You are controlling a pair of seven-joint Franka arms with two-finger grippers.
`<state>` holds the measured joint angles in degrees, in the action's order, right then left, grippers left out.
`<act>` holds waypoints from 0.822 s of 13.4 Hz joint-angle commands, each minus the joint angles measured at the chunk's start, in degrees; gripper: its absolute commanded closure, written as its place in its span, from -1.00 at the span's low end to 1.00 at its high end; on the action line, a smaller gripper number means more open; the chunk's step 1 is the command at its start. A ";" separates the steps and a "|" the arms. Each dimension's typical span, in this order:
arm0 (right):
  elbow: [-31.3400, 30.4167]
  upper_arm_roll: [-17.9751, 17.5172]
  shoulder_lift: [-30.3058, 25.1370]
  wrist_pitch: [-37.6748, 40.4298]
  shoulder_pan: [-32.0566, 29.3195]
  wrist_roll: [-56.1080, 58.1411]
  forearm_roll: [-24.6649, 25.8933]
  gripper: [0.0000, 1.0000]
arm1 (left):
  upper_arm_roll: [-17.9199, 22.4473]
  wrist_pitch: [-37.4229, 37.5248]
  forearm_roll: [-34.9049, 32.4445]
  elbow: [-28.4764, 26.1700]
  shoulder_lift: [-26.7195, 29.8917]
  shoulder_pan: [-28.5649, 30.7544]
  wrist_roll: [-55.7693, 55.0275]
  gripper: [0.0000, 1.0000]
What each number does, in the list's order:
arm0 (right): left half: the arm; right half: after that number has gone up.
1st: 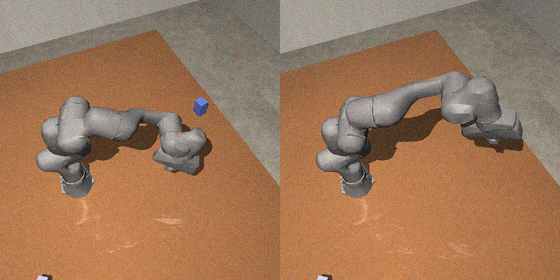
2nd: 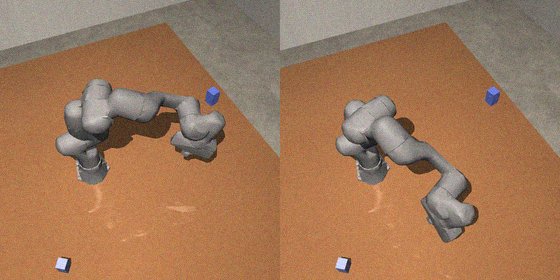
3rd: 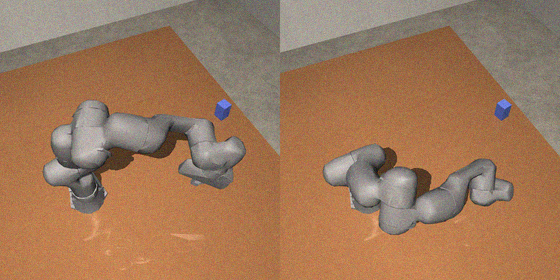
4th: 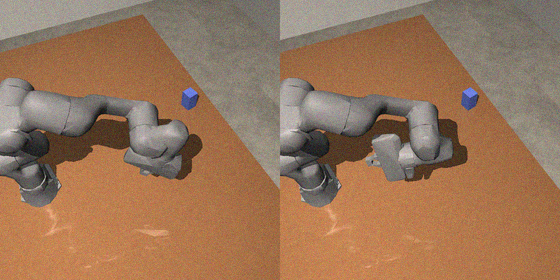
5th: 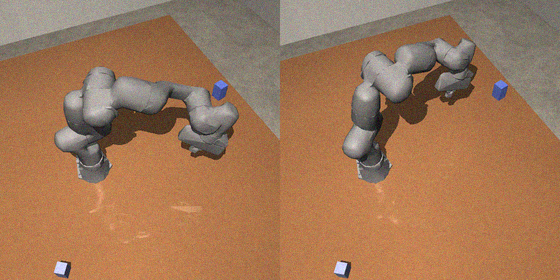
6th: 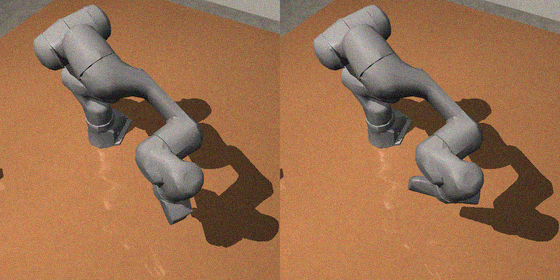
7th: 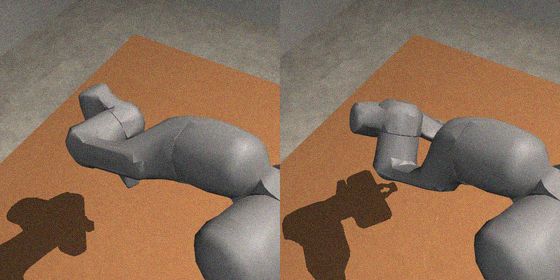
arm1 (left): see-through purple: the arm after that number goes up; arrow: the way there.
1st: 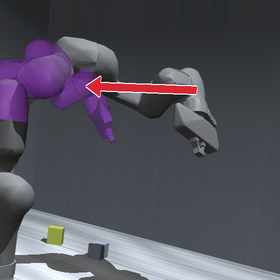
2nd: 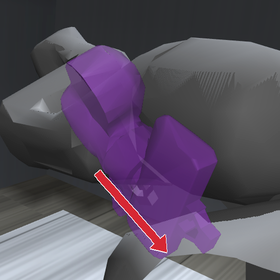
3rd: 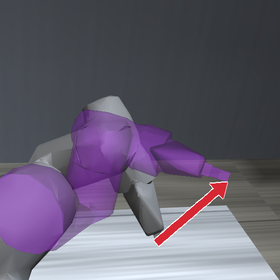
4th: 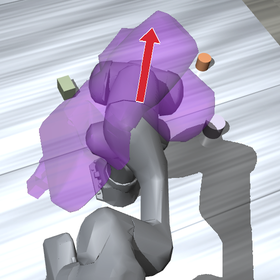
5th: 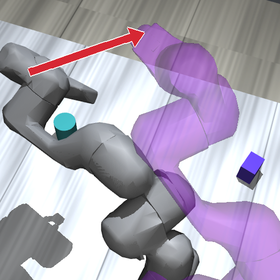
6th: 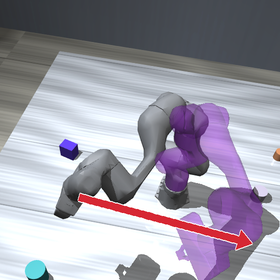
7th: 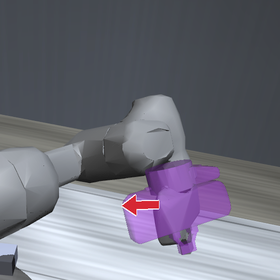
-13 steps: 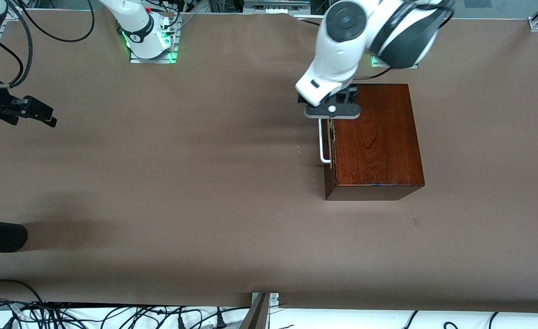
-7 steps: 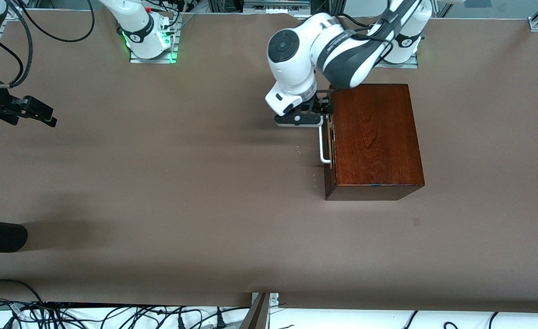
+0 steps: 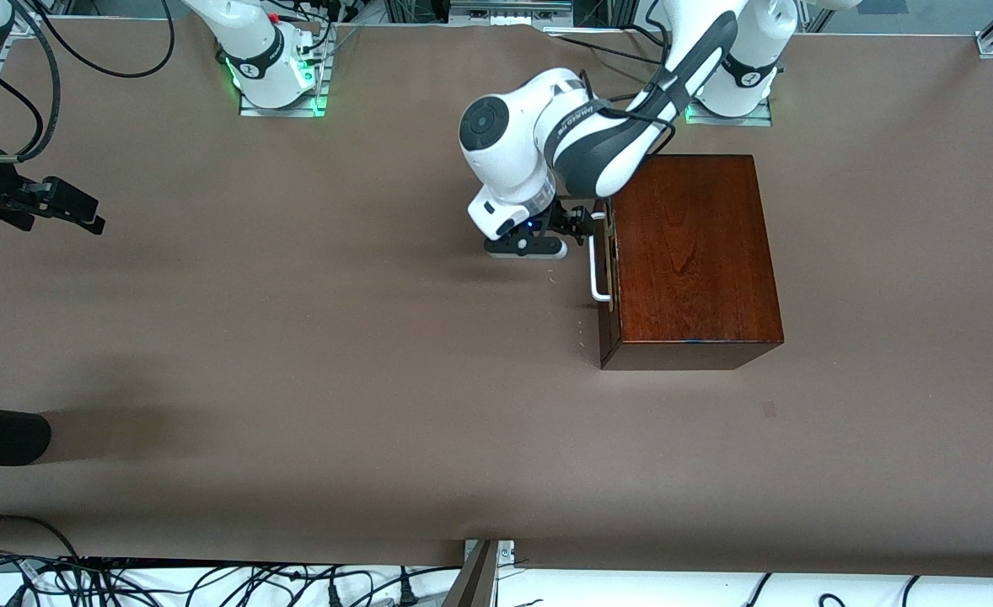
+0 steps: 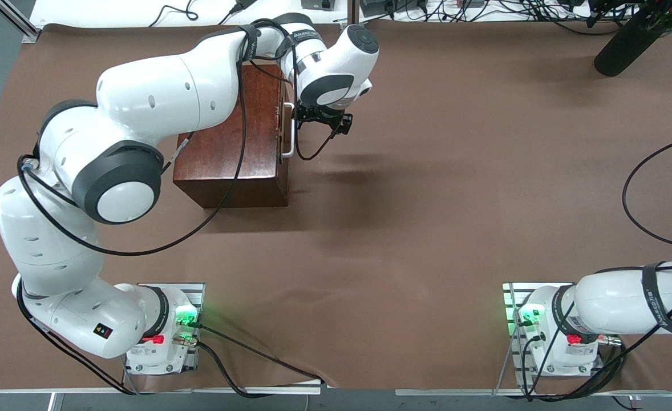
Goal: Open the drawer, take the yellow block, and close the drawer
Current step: 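Move the left gripper to the white drawer handle and grasp it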
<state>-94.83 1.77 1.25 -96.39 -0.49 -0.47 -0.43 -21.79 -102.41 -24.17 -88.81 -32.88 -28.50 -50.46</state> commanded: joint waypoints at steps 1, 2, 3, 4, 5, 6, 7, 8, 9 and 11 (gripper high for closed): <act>0.87 -0.18 -0.02 0.94 -0.21 -0.06 -0.19 -1.00 | 2.02 0.02 -3.07 1.88 -1.30 -0.76 -0.16 -1.00; 0.87 -0.10 -0.02 0.94 -0.21 -0.06 -0.19 -1.00 | 2.19 0.10 -3.34 1.71 -1.83 -0.76 -0.42 -1.00; 0.87 -0.10 -0.02 0.94 -0.21 -0.06 -0.19 -1.00 | 2.72 0.02 -3.34 1.62 -1.83 -0.76 -0.42 -1.00; 0.87 -0.18 0.06 0.94 -0.21 -0.06 -0.19 -1.00 | 2.81 0.10 -3.34 1.62 -1.83 -0.76 -0.42 -1.00; 0.87 -0.18 0.07 0.94 -0.21 -0.14 -0.19 -1.00 | 2.90 0.10 -3.43 1.62 -1.83 -0.76 -0.42 -1.00; 0.87 -0.18 0.07 0.94 -0.21 -0.06 -0.19 -1.00 | 2.90 0.02 -3.34 1.44 -2.01 -0.76 -0.51 -1.00; 0.87 -0.18 -0.02 0.94 -0.21 -0.14 -0.19 -1.00 | 2.90 0.02 -3.34 1.36 -2.44 -0.76 -0.60 -1.00; 0.87 -0.18 -0.02 0.94 -0.21 -0.14 -0.19 -1.00 | 2.90 0.10 -3.34 1.35 -2.80 -0.76 -1.03 -1.00; 0.87 -0.18 0.06 0.94 -0.21 -0.14 -0.19 -1.00 | 2.90 0.10 -3.34 1.35 -3.24 -0.76 -1.47 -1.00; 0.79 -0.27 0.07 0.94 -0.21 -0.14 -0.10 -1.00 | 2.90 0.10 -3.34 1.35 -3.42 -0.76 -1.48 -1.00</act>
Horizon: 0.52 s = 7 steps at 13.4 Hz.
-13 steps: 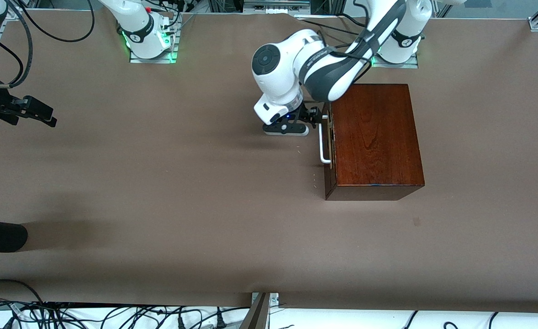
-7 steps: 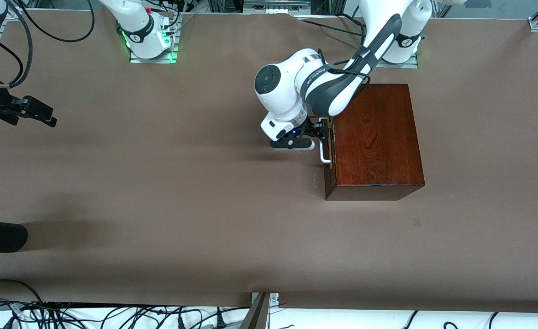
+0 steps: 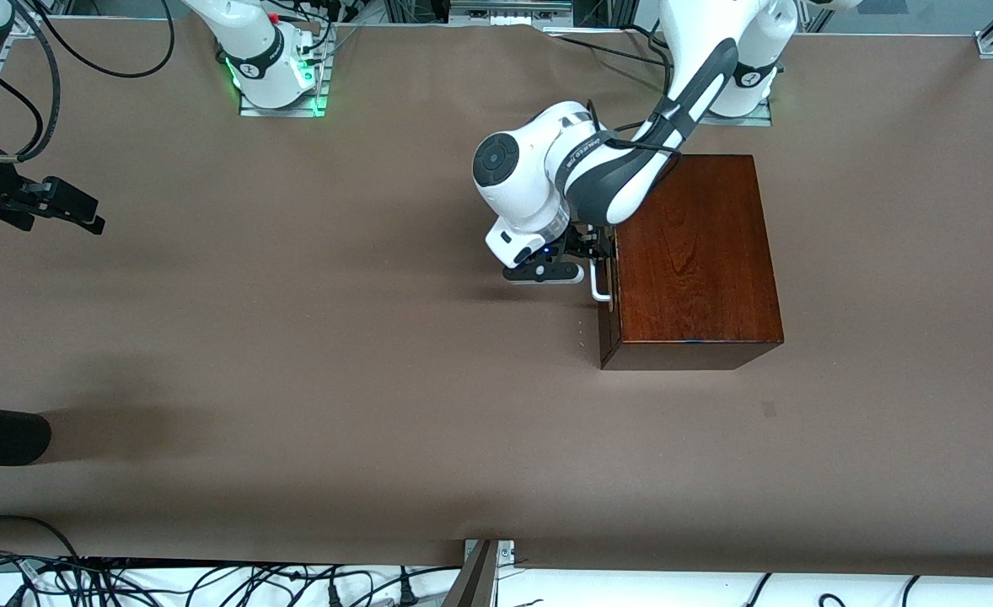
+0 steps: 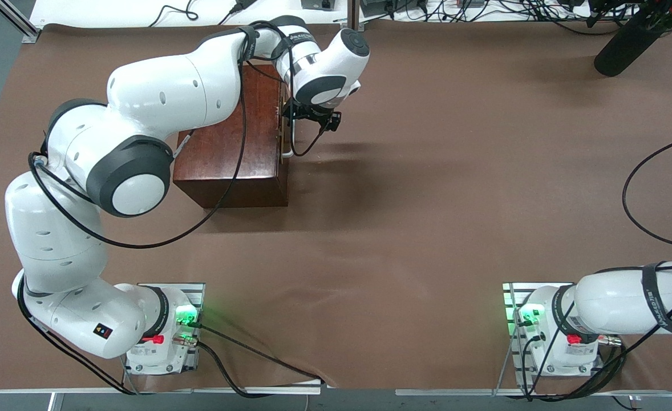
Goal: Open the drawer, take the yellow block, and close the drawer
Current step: 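Pull the drawer handle outward with the left gripper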
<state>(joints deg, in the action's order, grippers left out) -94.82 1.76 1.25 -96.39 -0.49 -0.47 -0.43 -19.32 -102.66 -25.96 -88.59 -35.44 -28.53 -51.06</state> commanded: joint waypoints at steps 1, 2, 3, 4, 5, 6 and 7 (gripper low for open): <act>0.87 -0.36 0.06 0.94 -0.21 -0.23 -0.19 -1.00 | 0.42 0.27 -1.55 1.14 -0.86 -0.74 -0.89 -1.00; 0.87 -0.36 -0.02 0.94 -0.12 -0.23 -0.10 -1.00 | 0.42 0.26 -1.55 1.14 -0.95 -0.74 -0.89 -1.00; 0.87 -0.36 0.06 0.94 -0.21 -0.23 -0.19 -1.00 | 0.51 0.26 -1.64 1.14 -1.03 -0.74 -0.89 -1.00; 0.87 -0.36 0.06 0.94 -0.21 -0.23 -0.19 -1.00 | 0.51 0.09 -1.64 1.14 -1.12 -0.74 -0.97 -1.00; 0.87 -0.36 0.06 0.94 -0.21 -0.15 -0.19 -1.00 | 0.51 -0.52 -1.55 1.14 -1.21 -0.74 -1.06 -1.00; 0.87 -0.36 0.06 0.94 -0.21 -0.14 -0.19 -1.00 | 0.51 -1.05 -1.64 1.14 -1.65 -0.83 -1.76 -1.00; 0.87 -0.36 0.06 0.94 -0.21 -0.23 -0.19 -1.00 | 0.51 -1.58 -1.55 1.14 -1.82 -0.83 -2.46 -1.00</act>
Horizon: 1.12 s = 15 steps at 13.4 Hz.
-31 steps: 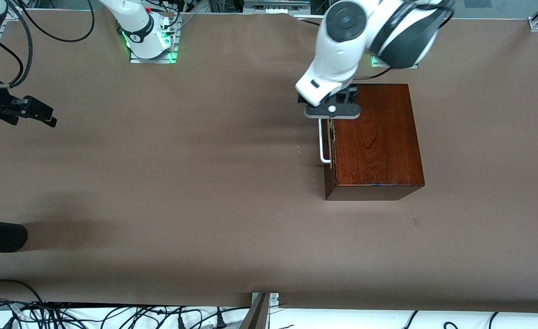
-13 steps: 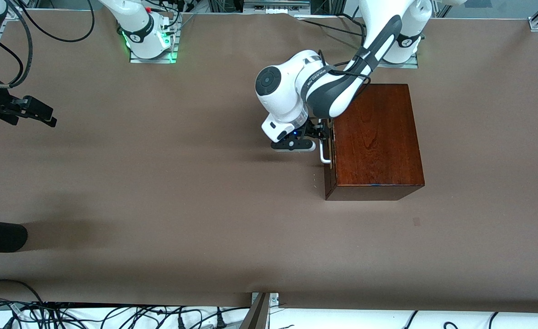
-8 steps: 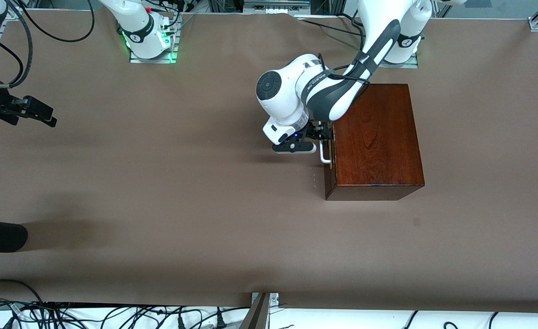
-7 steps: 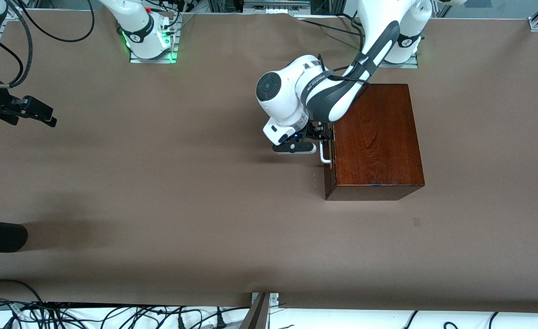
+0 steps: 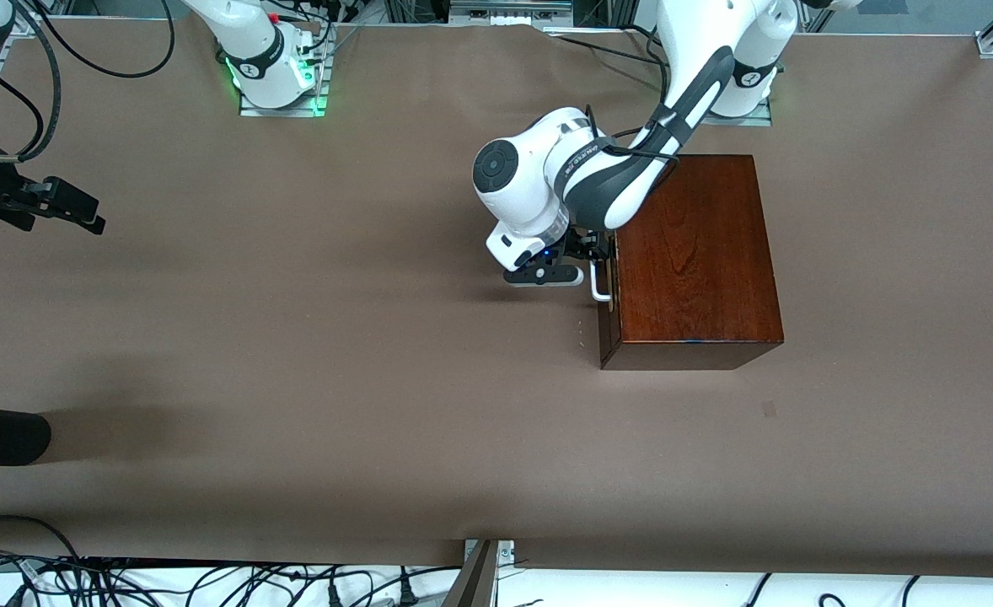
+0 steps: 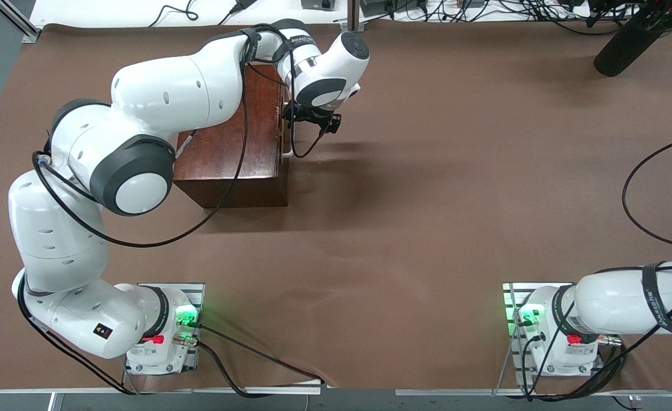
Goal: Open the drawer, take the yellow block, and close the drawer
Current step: 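Pull the drawer handle outward with the left gripper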
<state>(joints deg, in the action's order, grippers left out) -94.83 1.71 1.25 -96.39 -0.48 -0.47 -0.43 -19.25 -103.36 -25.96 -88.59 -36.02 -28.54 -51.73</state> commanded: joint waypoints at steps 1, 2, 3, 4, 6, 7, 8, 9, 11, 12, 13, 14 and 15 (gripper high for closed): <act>0.87 -0.30 0.06 0.94 -0.13 -0.23 -0.19 -1.00 | 0.44 -1.31 -1.64 1.23 -1.24 -0.81 -1.97 -1.00; 0.87 -0.30 -0.02 0.94 -0.13 -0.23 -0.27 -1.00 | 0.44 -1.49 -1.55 1.32 -1.33 -0.81 -1.97 -1.00; 0.87 -0.39 -0.02 0.94 -0.13 -0.23 -0.27 -1.00 | 0.44 -1.58 -1.55 1.40 -1.59 -0.81 -1.97 -1.00; 0.87 -0.39 -0.02 0.94 -0.13 -0.23 -0.27 -1.00 | 0.44 -1.58 -1.46 1.49 -1.68 -0.81 -2.06 -1.00; 0.87 -0.39 -0.02 0.94 -0.13 -0.23 -0.27 -1.00 | 0.44 -1.58 -1.03 1.76 -1.86 -0.81 -2.33 -1.00; 0.87 -0.39 -0.02 0.94 -0.13 -0.15 -0.27 -1.00 | 0.70 -1.58 -0.94 1.93 -2.21 -0.81 -2.33 -1.00; 0.87 -0.39 -0.02 0.94 -0.13 -0.14 -0.27 -1.00 | 1.22 -1.67 -0.68 2.02 -2.30 -0.81 -2.33 -1.00; 0.87 -0.39 -0.02 0.94 -0.13 -0.14 -0.27 -1.00 | 1.40 -3.15 0.11 2.11 -2.39 -0.81 -4.07 -1.00; 0.87 -0.39 0.06 0.94 -0.13 -0.14 -0.19 -1.00 | 1.40 -5.44 0.56 2.02 -2.47 -0.81 -8.64 -1.00; 0.87 -0.39 -0.02 0.94 -0.13 -0.14 -0.19 -1.00 | 1.40 -5.62 0.56 2.11 -2.65 -0.81 -8.74 -1.00; 0.87 -0.39 0.06 0.94 -0.13 -0.14 -0.19 -1.00 | 1.40 -5.71 0.64 2.20 -2.91 -0.81 -8.74 -1.00; 0.87 -0.39 0.06 0.94 -0.13 -0.14 -0.19 -1.00 | 1.40 -5.97 0.65 2.54 -3.00 -0.81 -8.83 -1.00; 0.87 -0.39 0.06 0.94 -0.13 -0.14 -0.19 -1.00 | 1.40 -6.93 1.08 2.90 -2.91 -0.90 -8.92 -1.00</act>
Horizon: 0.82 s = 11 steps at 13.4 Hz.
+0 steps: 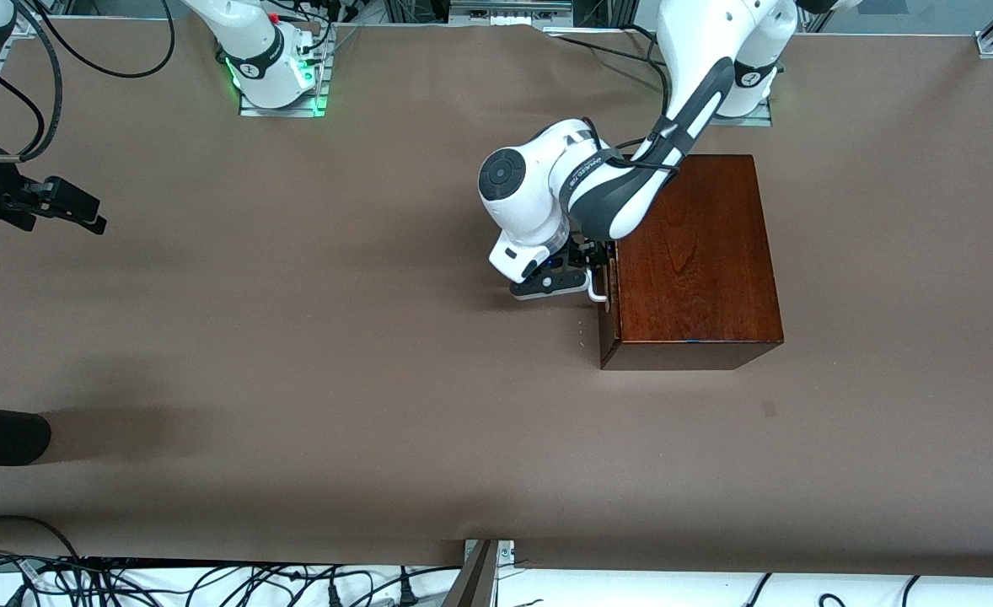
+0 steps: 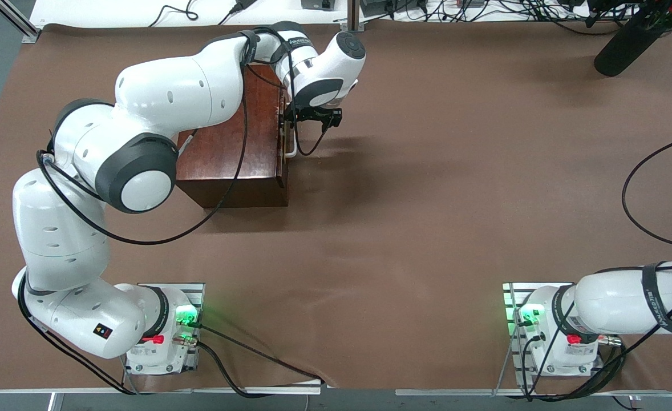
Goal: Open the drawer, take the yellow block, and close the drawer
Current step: 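Pull the drawer handle outward with the left gripper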
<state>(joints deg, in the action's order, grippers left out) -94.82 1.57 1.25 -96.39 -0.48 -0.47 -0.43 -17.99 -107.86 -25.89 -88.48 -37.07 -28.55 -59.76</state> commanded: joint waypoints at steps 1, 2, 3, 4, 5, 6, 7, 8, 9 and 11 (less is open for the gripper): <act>0.87 -0.25 -0.02 0.94 -0.14 -0.14 -0.19 -1.00 | 0.06 -2.96 1.89 2.96 -1.86 -0.89 -0.88 -1.00; 0.87 -0.25 -0.02 0.94 -0.14 -0.14 -0.19 -1.00 | -0.02 -3.14 2.42 3.92 -2.04 -0.98 -0.97 -1.00; 0.87 -0.25 -0.02 0.94 -0.14 -0.14 -0.19 -1.00 | -0.02 -3.14 2.86 4.89 -2.74 -1.76 -1.23 -1.00; 0.96 -0.34 -0.02 0.94 -0.14 -0.14 -0.19 -1.00 | -0.02 -3.23 2.95 5.77 -3.18 -2.29 -1.32 -1.00; 0.87 -0.25 -0.02 0.94 -0.14 -0.14 -0.19 -1.00 | -0.20 -3.23 3.04 6.65 -3.88 -2.73 -1.32 -1.00; 0.87 -0.25 -0.02 0.94 -0.14 -0.14 -0.19 -1.00 | -0.29 -3.23 3.48 7.35 -4.41 -3.26 -1.50 -1.00; 0.87 -0.34 -0.02 0.94 -0.14 -0.14 -0.27 -1.00 | -0.29 -3.23 3.74 8.32 -4.93 -3.70 -2.28 -1.00; 0.87 -0.34 -0.02 0.94 -0.14 -0.14 -0.27 -1.00 | -0.29 -3.23 3.83 9.55 -5.72 -4.48 -3.25 -1.00; 0.87 -0.34 -0.02 0.94 -0.14 -0.14 -0.19 -1.00 | -0.29 -3.23 3.92 11.21 -6.60 -5.62 -4.21 -1.00; 0.87 -0.52 -0.02 0.94 -0.05 -0.06 -0.01 -1.00 | -0.38 -3.14 4.09 14.20 -8.27 -7.03 -5.28 -1.00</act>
<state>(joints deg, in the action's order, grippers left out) -94.82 1.47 1.25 -96.39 -0.46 -0.47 -0.43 -18.12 -110.93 -23.45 -80.50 -41.32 -33.07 -62.49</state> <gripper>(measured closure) 0.000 0.000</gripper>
